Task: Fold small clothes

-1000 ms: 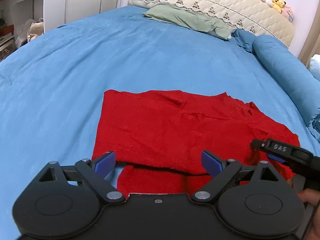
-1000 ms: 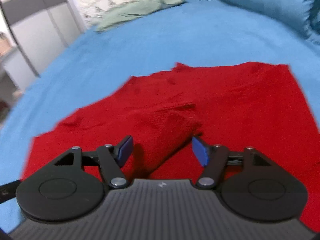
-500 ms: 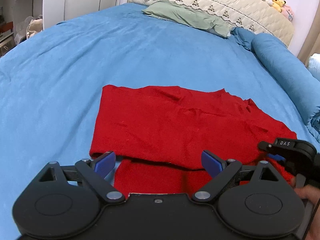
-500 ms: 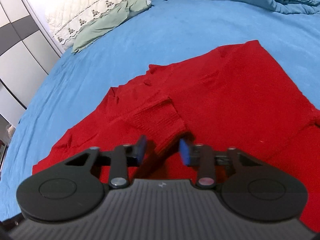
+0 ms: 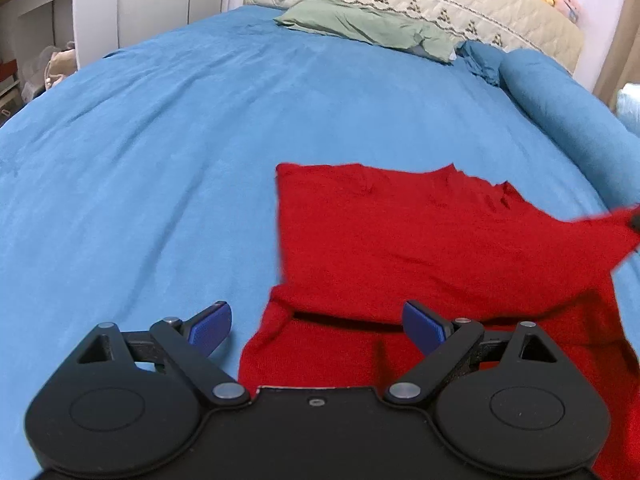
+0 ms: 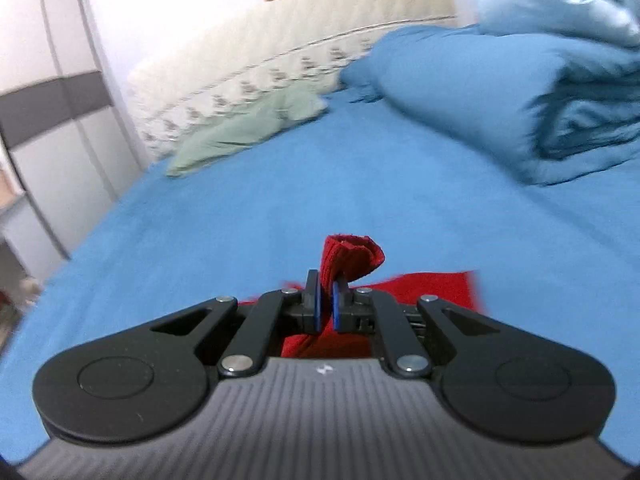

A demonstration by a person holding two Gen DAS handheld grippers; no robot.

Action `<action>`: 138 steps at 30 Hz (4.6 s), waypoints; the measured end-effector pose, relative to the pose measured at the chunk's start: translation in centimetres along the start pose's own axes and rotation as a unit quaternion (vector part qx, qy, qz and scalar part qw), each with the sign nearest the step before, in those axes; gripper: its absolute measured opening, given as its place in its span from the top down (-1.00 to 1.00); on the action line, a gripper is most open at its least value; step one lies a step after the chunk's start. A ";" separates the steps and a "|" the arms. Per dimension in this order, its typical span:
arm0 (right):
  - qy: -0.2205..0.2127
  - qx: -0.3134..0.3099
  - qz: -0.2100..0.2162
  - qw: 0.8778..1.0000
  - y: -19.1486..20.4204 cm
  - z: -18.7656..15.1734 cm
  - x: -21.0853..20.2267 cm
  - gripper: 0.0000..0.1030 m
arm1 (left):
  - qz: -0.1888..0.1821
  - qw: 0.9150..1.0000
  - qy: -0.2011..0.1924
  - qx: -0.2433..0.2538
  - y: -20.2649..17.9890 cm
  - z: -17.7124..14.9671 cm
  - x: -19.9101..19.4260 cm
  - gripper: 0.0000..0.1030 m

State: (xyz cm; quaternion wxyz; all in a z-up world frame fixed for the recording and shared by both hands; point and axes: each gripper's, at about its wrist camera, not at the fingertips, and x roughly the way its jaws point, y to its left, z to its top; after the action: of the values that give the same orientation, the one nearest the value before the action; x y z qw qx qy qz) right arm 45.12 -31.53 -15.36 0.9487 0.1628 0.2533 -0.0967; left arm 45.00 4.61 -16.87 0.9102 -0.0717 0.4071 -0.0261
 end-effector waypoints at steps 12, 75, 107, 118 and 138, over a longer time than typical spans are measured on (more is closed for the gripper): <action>0.010 -0.057 -0.021 0.998 -2.2 -4.1 0.1 -0.60 | 0.012 0.999 -0.024 0.022 -0.8 1.7 0.5 -0.83; 0.347 -0.060 -0.071 0.933 -9.5 -16.9 -24.3 -0.58 | 0.022 0.968 0.246 0.044 2.4 -17.9 -12.0 -0.04; 0.160 0.119 0.099 0.975 -6.8 6.2 -18.3 0.59 | -0.082 0.993 0.046 -0.070 2.4 5.9 -13.9 0.91; 0.112 0.154 0.075 0.979 -7.1 6.7 6.1 0.59 | -0.024 0.994 -0.008 -0.106 -0.3 12.8 8.0 0.91; 0.101 -0.039 0.112 0.988 -3.9 3.4 5.3 -0.84 | 0.016 0.995 -0.036 0.095 -6.5 6.5 3.4 -0.83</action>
State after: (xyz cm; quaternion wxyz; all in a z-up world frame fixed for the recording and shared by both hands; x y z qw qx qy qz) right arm 50.15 -36.84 -16.34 0.9287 0.1622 0.3315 0.0373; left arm 52.14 -1.44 -14.15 0.9271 0.0211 0.3712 -0.0479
